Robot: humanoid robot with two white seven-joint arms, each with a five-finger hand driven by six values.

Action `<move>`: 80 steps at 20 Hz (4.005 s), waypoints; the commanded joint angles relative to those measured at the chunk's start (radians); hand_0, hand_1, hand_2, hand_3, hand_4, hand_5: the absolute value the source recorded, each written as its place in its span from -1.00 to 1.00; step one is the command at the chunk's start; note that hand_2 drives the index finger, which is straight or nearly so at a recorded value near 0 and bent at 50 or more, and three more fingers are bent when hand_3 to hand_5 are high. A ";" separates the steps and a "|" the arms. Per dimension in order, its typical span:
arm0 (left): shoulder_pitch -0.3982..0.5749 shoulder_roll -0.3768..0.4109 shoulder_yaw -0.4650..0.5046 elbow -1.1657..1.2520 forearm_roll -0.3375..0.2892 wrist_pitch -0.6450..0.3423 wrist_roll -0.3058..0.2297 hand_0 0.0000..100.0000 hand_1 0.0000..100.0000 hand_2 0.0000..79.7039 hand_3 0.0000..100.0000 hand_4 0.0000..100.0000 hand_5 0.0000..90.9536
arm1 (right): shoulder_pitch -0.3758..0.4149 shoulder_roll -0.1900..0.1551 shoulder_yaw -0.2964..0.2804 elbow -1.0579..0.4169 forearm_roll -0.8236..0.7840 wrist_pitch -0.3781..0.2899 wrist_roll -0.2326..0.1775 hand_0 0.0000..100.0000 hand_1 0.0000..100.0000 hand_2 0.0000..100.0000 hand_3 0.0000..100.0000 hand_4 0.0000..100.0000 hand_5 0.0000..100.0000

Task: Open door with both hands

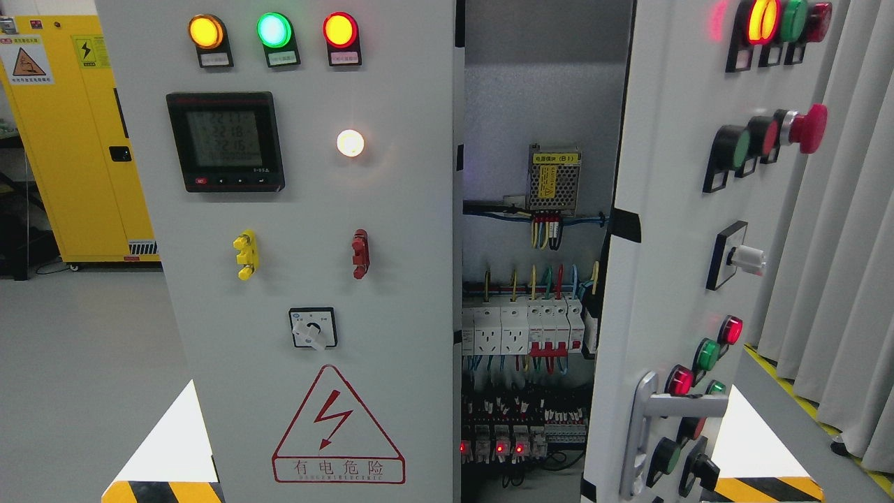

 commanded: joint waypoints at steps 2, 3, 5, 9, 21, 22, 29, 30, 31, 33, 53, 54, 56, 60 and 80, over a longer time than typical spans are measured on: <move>-0.053 0.118 -0.079 -0.378 0.051 -0.005 -0.008 -0.76 0.11 -1.00 -1.00 -1.00 -1.00 | -0.001 0.011 0.000 -0.001 0.009 0.001 -0.002 -1.00 0.00 -0.92 -1.00 -1.00 -1.00; -0.077 0.118 -0.081 -0.383 0.056 -0.003 -0.010 -0.76 0.11 -1.00 -1.00 -1.00 -1.00 | -0.001 0.011 -0.001 -0.001 0.009 0.001 0.000 -1.00 0.00 -0.92 -1.00 -1.00 -1.00; -0.125 0.118 -0.081 -0.412 0.086 -0.002 -0.011 -0.76 0.11 -1.00 -1.00 -1.00 -1.00 | -0.001 0.009 -0.005 -0.001 0.009 0.001 0.000 -1.00 0.00 -0.92 -1.00 -1.00 -1.00; -0.228 0.115 -0.093 -0.435 0.149 0.000 -0.011 -0.76 0.11 -1.00 -1.00 -1.00 -1.00 | 0.001 0.011 0.000 -0.001 0.009 0.001 0.000 -1.00 0.00 -0.92 -1.00 -1.00 -1.00; -0.487 -0.019 -0.089 -0.622 0.353 0.392 -0.008 -0.76 0.11 -1.00 -1.00 -1.00 -1.00 | 0.007 0.025 0.003 -0.004 0.009 0.002 0.000 -1.00 0.00 -0.92 -1.00 -1.00 -1.00; -0.525 -0.049 -0.072 -0.627 0.353 0.429 -0.008 -0.76 0.11 -1.00 -1.00 -1.00 -1.00 | 0.006 0.023 0.003 -0.004 0.009 0.001 0.000 -1.00 0.00 -0.92 -1.00 -1.00 -1.00; -0.833 -0.083 -0.058 -0.580 0.464 0.625 -0.010 -0.76 0.11 -1.00 -1.00 -1.00 -1.00 | 0.003 0.018 0.006 -0.001 0.009 0.002 0.000 -1.00 0.00 -0.92 -1.00 -1.00 -1.00; -0.863 -0.085 -0.058 -0.557 0.467 0.627 -0.010 -0.76 0.11 -1.00 -1.00 -1.00 -1.00 | 0.003 0.017 0.006 -0.001 0.009 0.001 0.000 -1.00 0.00 -0.92 -1.00 -1.00 -1.00; -0.892 -0.086 -0.058 -0.534 0.468 0.629 -0.010 -0.76 0.11 -1.00 -1.00 -1.00 -1.00 | 0.003 0.015 0.009 -0.002 0.009 0.002 0.000 -1.00 0.00 -0.92 -1.00 -1.00 -1.00; -0.947 -0.089 -0.058 -0.488 0.478 0.630 -0.008 -0.76 0.11 -1.00 -1.00 -1.00 -1.00 | 0.001 0.015 0.029 -0.002 0.009 0.001 0.000 -1.00 0.00 -0.92 -1.00 -1.00 -1.00; -1.246 -0.293 -0.214 -0.190 0.585 0.714 -0.008 -0.76 0.11 -1.00 -1.00 -1.00 -1.00 | -0.001 0.022 0.078 -0.002 0.009 0.001 0.000 -1.00 0.00 -0.92 -1.00 -1.00 -1.00; -1.259 -0.295 -0.217 -0.175 0.585 0.714 -0.008 -0.76 0.11 -1.00 -1.00 -1.00 -1.00 | -0.002 0.020 0.078 -0.002 0.009 0.001 0.000 -1.00 0.00 -0.92 -1.00 -1.00 -1.00; -1.280 -0.306 -0.219 -0.156 0.585 0.714 -0.008 -0.76 0.11 -1.00 -1.00 -1.00 -1.00 | -0.004 0.020 0.080 -0.004 0.009 0.001 0.000 -1.00 0.00 -0.92 -1.00 -1.00 -1.00; -1.283 -0.333 -0.243 -0.144 0.585 0.714 -0.008 -0.76 0.11 -1.00 -1.00 -1.00 -1.00 | -0.004 0.021 0.078 -0.004 0.009 0.001 0.000 -1.00 0.00 -0.92 -1.00 -1.00 -1.00; -1.320 -0.465 -0.240 -0.173 0.590 0.714 -0.004 -0.76 0.11 -1.00 -1.00 -1.00 -1.00 | -0.002 0.020 0.077 -0.004 0.009 0.001 0.000 -1.00 0.00 -0.92 -1.00 -1.00 -1.00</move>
